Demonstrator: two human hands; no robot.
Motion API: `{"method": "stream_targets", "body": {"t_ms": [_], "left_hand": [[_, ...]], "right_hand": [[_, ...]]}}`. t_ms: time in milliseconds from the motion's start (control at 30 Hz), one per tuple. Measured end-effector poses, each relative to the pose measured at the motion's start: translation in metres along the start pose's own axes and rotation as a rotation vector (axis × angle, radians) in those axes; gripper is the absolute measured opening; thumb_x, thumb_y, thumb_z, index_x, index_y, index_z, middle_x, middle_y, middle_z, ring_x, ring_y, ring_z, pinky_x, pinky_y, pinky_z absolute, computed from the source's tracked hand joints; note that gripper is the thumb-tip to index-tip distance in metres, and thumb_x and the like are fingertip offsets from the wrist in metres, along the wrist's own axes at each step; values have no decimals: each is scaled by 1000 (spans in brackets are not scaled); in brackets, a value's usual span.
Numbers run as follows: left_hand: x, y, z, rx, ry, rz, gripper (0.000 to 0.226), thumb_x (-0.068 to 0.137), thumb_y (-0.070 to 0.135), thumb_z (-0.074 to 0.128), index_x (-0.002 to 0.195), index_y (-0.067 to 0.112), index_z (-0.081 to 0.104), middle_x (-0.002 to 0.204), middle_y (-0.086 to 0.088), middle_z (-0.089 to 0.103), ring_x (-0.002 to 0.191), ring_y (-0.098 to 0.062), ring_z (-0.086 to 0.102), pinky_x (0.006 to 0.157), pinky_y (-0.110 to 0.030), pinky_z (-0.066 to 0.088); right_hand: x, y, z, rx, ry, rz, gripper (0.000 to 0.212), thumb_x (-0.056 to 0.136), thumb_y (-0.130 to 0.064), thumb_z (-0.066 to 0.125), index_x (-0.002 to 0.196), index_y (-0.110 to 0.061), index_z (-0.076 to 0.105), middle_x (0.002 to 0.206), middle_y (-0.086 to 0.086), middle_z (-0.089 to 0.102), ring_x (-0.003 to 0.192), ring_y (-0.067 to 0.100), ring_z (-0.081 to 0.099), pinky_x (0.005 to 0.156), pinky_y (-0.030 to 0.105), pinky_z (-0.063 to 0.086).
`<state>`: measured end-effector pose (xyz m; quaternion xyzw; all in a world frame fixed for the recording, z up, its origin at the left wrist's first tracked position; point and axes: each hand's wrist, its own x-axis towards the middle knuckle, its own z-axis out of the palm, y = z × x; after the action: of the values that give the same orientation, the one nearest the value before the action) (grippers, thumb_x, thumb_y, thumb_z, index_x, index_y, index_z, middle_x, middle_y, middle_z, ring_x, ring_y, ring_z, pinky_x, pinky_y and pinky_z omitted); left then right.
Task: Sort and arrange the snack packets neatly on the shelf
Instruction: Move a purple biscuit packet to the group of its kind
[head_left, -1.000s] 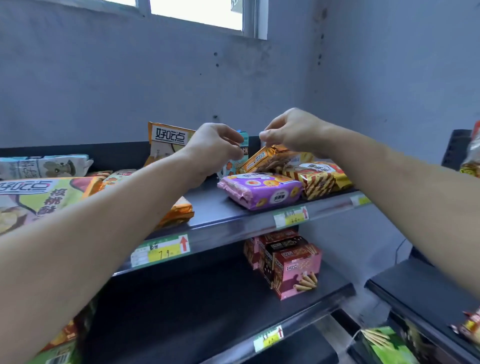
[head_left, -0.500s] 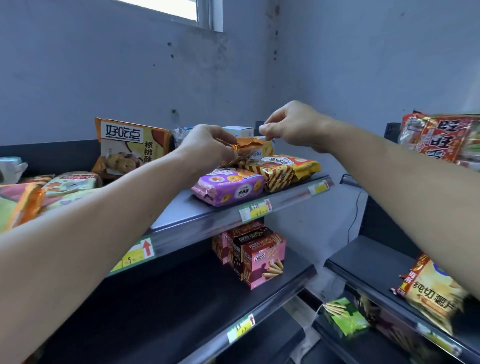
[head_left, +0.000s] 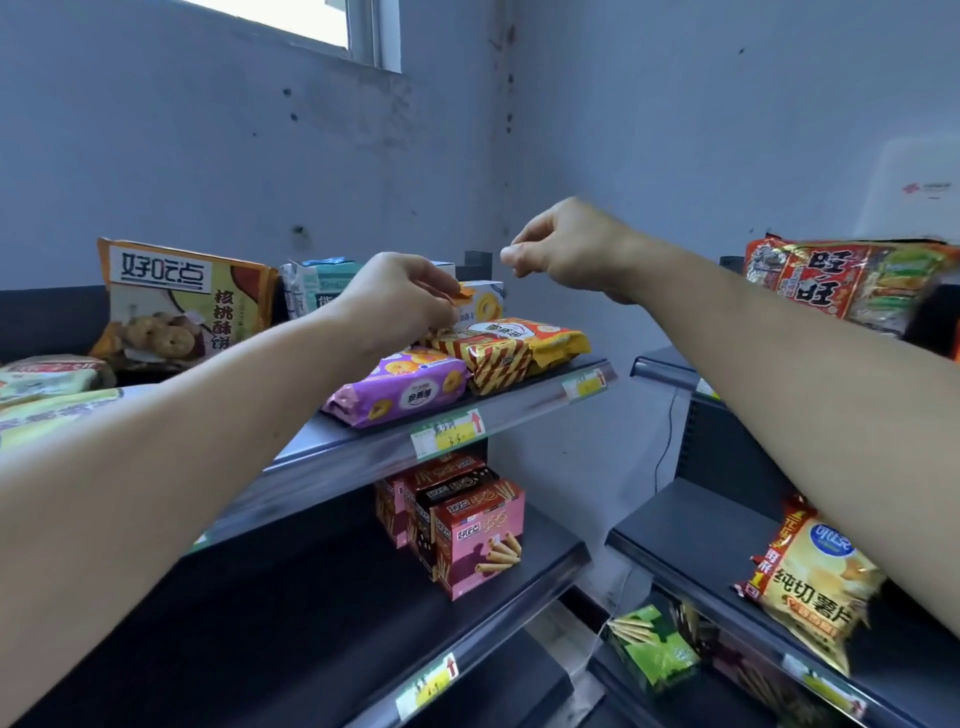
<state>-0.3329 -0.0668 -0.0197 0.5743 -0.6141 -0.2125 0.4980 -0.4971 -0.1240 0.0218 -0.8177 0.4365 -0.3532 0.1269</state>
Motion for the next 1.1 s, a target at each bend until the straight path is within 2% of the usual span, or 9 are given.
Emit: {"method": "stream_targets", "body": {"t_ms": [100,200,267,400,567,700,833,1033,1100], "left_hand": [[13,3,22,27,13,-14,19,79,-1,67,89,14,66,96,-10,67,87,-22,61,89,-36,53],[30,6,50,49,39,-26,20,78,-1,67,95,11,67,98,-10,67,87,-21,63,88,-36,54],[41,10,69,77,64,-41,22,78,0,67,98,9,68,96,-9,68,85,-22,63,85,-36,54],[61,18,106,109,99,-71,19,79,-1,67,92,14,65,97,-10,68,83,-21,61,86,-37,54],[75,25,138,147,168,-117,19,81,1,66,95,14,65,95,-7,67,86,-19,62,85,-34,54],[83,32,155,170,231,-157,18,81,1,66,93,14,65,98,-9,67,90,-22,63,88,-37,54],[90,38,158,160,356,-202,19,83,-2,63,97,11,65,105,-11,66,98,-26,62,77,-32,55],[91,44,160,164,481,-273,23,86,-6,57,101,10,64,108,-16,64,99,-29,63,89,-41,54],[91,44,164,180,475,-291,23,85,-7,57,100,9,63,107,-15,64,99,-28,63,83,-36,56]], "right_hand": [[10,24,-7,11,-5,-25,24,91,-25,61,101,-5,70,102,12,70,104,23,63,87,33,49],[22,54,-15,24,-23,-46,24,90,-25,61,100,-5,71,101,12,70,102,24,63,90,38,49],[32,77,-21,36,-47,-65,24,89,-25,62,98,-5,71,100,12,70,97,22,63,88,35,49],[53,118,-30,56,-96,-105,26,89,-26,63,96,-3,72,97,14,71,86,19,60,81,33,50],[71,156,-39,96,-157,-159,26,89,-27,63,99,-5,72,96,9,70,91,19,62,80,31,49],[82,176,-45,132,-199,-196,26,90,-27,62,102,-5,71,93,5,67,89,17,59,70,24,46],[94,193,-47,157,-205,-198,27,91,-27,60,101,-4,71,95,6,67,93,18,60,77,28,47],[107,215,-47,201,-163,-144,26,91,-25,60,91,-2,70,100,14,70,97,25,62,85,34,50],[109,221,-47,212,-176,-131,26,92,-26,59,91,-3,70,100,12,69,99,25,62,86,34,49]]}}
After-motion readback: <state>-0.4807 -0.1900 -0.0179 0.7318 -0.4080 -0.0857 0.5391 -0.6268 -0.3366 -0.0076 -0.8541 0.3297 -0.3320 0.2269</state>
